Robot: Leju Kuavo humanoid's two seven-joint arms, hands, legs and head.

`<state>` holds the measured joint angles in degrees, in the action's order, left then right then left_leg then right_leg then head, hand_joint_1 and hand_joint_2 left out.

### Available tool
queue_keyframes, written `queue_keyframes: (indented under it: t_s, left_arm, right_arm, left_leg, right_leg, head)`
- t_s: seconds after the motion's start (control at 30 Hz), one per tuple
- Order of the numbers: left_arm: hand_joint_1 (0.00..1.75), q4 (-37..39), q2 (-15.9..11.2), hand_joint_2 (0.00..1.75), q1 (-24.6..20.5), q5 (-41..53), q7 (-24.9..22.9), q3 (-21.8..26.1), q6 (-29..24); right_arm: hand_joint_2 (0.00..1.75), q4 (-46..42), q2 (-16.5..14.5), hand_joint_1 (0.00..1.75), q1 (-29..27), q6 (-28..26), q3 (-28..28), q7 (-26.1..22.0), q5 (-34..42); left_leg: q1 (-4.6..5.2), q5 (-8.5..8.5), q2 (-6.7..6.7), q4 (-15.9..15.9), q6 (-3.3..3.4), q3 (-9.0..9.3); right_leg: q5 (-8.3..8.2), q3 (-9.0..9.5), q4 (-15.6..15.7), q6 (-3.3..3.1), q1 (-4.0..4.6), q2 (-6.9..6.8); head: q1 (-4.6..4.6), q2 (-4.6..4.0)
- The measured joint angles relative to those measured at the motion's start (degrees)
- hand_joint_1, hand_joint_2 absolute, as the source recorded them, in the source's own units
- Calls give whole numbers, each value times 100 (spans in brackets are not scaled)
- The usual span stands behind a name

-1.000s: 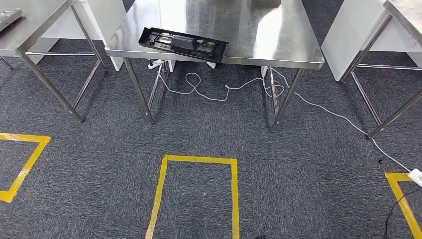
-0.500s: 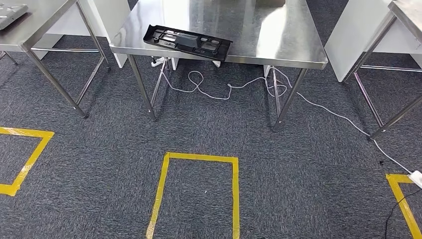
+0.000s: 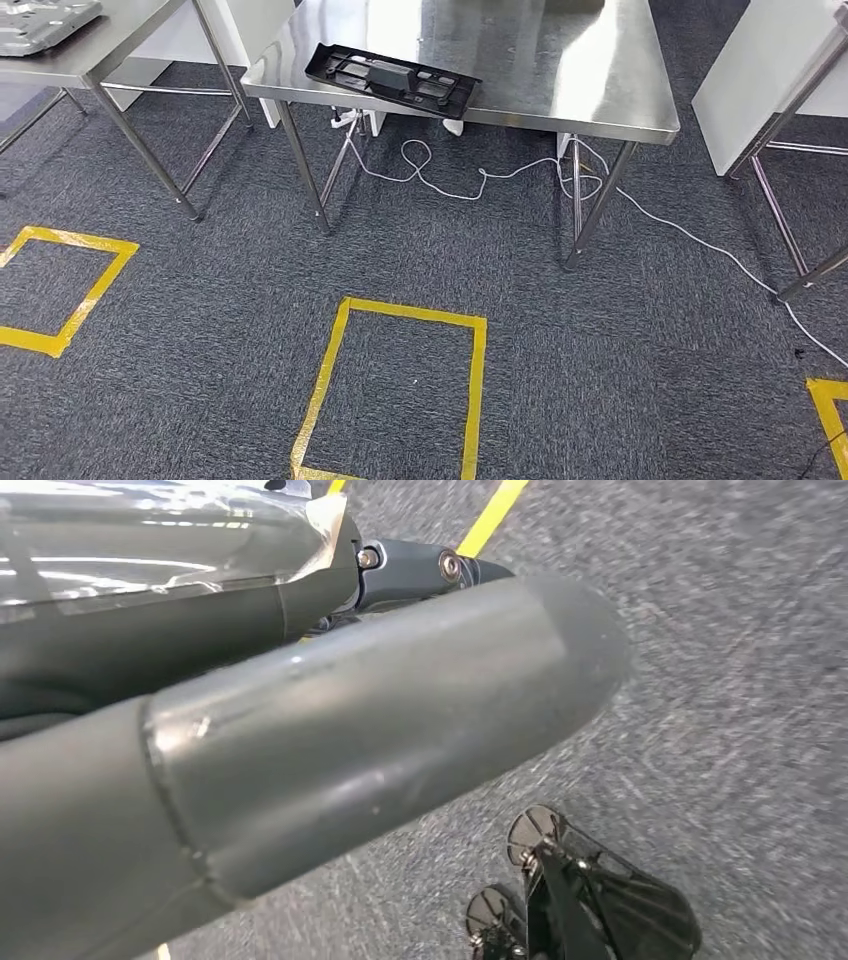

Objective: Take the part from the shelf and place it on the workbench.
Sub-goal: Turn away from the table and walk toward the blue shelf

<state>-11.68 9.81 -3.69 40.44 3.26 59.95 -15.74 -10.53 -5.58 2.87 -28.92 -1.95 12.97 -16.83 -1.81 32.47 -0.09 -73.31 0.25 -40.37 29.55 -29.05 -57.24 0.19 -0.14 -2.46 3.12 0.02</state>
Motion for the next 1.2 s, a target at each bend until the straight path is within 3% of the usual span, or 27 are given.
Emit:
queue_keyframes:
  t_s: [0.07,0.13,0.17,0.23,0.3,0.37,0.43,0.47,0.5,0.57,0.6,0.67,0.73,0.8,0.83,0.9,0.97,1.0,1.03,1.1,1.13,1.2]
  left_arm:
    - [0,-2,-2,0,-1,21,1,-2,2]
    - [0,-3,-10,0,-17,40,3,-15,9]
    - [0,-4,-13,0,-24,51,4,-25,13]
    - [0,-4,-13,0,-23,69,5,-45,15]
    - [0,-4,-6,0,-22,78,4,-60,15]
    - [0,-4,4,0,-31,80,4,-73,19]
    - [0,-4,13,0,-30,81,4,-79,22]
    - [0,-3,20,0,-23,81,4,-79,22]
    - [0,-3,25,0,-17,81,4,-79,22]
    - [0,-2,37,0,-12,80,4,-80,23]
    - [0,-3,40,0,-14,80,4,-80,24]
    - [0,-3,44,0,-15,80,4,-81,25]
    - [0,-2,42,0,-4,80,3,-80,24]
    - [0,-2,37,0,6,81,3,-80,20]
    - [0,-2,36,0,5,81,4,-80,18]
    - [0,-2,42,0,-1,80,5,-80,15]
    - [0,-2,48,0,2,80,6,-79,15]
    - [0,-2,50,0,7,80,8,-79,16]
    - [0,-2,51,0,11,80,10,-79,16]
    - [0,-2,51,0,3,80,16,-79,18]
    - [0,-2,52,0,-6,80,17,-79,17]
    - [0,-2,57,0,-19,80,21,-80,17]
  right_arm:
    - [0,2,-3,0,6,0,0,11,11]
    - [0,2,-14,0,10,-11,0,23,19]
    - [0,2,-19,0,11,-19,0,27,23]
    - [0,2,-33,0,12,-34,0,34,29]
    - [0,2,-30,0,9,-42,0,36,28]
    - [0,5,-10,0,2,-45,0,36,26]
    - [0,11,4,0,-6,-45,0,38,27]
    - [0,15,12,0,-13,-44,0,41,29]
    - [0,16,19,0,-20,-44,0,44,31]
    - [0,17,31,0,-30,-44,0,49,31]
    - [0,19,35,0,-29,-44,0,49,30]
    - [0,21,38,0,-22,-45,0,49,27]
    - [0,23,34,0,-11,-46,1,50,28]
    - [0,24,30,0,-4,-45,1,50,27]
    - [0,24,28,0,-7,-45,1,47,26]
    - [0,24,31,0,-22,-44,0,38,19]
    - [0,24,38,0,-31,-43,0,32,13]
    - [0,24,41,0,-30,-42,0,29,13]
    - [0,24,42,0,-27,-40,0,23,13]
    - [0,24,42,0,-21,-38,0,5,13]
    - [0,24,43,0,-20,-37,0,-4,13]
    - [0,24,49,0,-11,-37,0,-17,13]
  left_leg:
    - [109,-299,114,746,187,443]
    - [222,-450,297,1334,335,764]
    - [264,-454,350,1439,374,809]
    - [278,-502,270,1504,389,814]
    - [239,-587,180,1625,391,847]
    - [211,-649,77,1695,389,843]
    - [203,-674,-40,1694,386,806]
    - [197,-684,-103,1691,375,797]
    - [189,-693,-164,1686,363,793]
    - [169,-701,-289,1660,327,787]
    - [174,-697,-346,1637,297,778]
    - [186,-693,-421,1606,225,751]
    - [175,-712,-474,1608,151,725]
    - [152,-619,-380,1476,93,646]
    - [143,-476,-280,1257,66,542]
    - [120,-81,-86,541,14,213]
    - [96,108,-24,-27,-25,-61]
    - [87,46,-6,-22,-31,-56]
    - [78,-113,25,223,-27,75]
    - [85,-457,184,1032,0,518]
    - [98,-554,247,1340,24,682]
    - [145,-571,262,1528,79,766]
  right_leg:
    - [9,18,3,-13,46,-76]
    - [21,19,-2,-15,89,-153]
    - [24,16,-3,-9,89,-194]
    - [30,16,0,17,87,-264]
    - [129,-48,-147,48,83,-118]
    - [420,-320,-728,65,42,125]
    - [698,-653,-1440,103,-6,202]
    - [720,-714,-1581,151,-29,209]
    - [643,-665,-1489,216,-53,214]
    - [303,-285,-716,355,-115,306]
    - [162,-106,-327,376,-127,372]
    - [43,51,62,301,-127,446]
    - [17,47,74,172,-114,379]
    - [-23,69,90,67,-138,298]
    - [-41,78,99,21,-158,250]
    - [-49,71,98,-31,-140,148]
    - [-46,61,96,-37,-124,35]
    - [-43,59,96,-36,-120,-14]
    - [-38,64,96,-32,-119,-61]
    - [-14,88,94,-4,-99,-138]
    - [1,90,93,20,-80,-171]
    - [20,104,98,77,-45,-237]
  head:
    - [1,0]
    - [6,0]
    - [5,0]
    - [-4,0]
    - [-3,0]
    - [3,0]
    - [3,0]
    - [3,0]
    - [3,0]
    - [3,0]
    - [4,0]
    - [0,0]
    - [-6,0]
    - [-15,0]
    - [-22,0]
    - [-37,0]
    - [-38,0]
    - [-38,0]
    - [-39,0]
    - [-38,0]
    - [-33,0]
    - [-24,0]
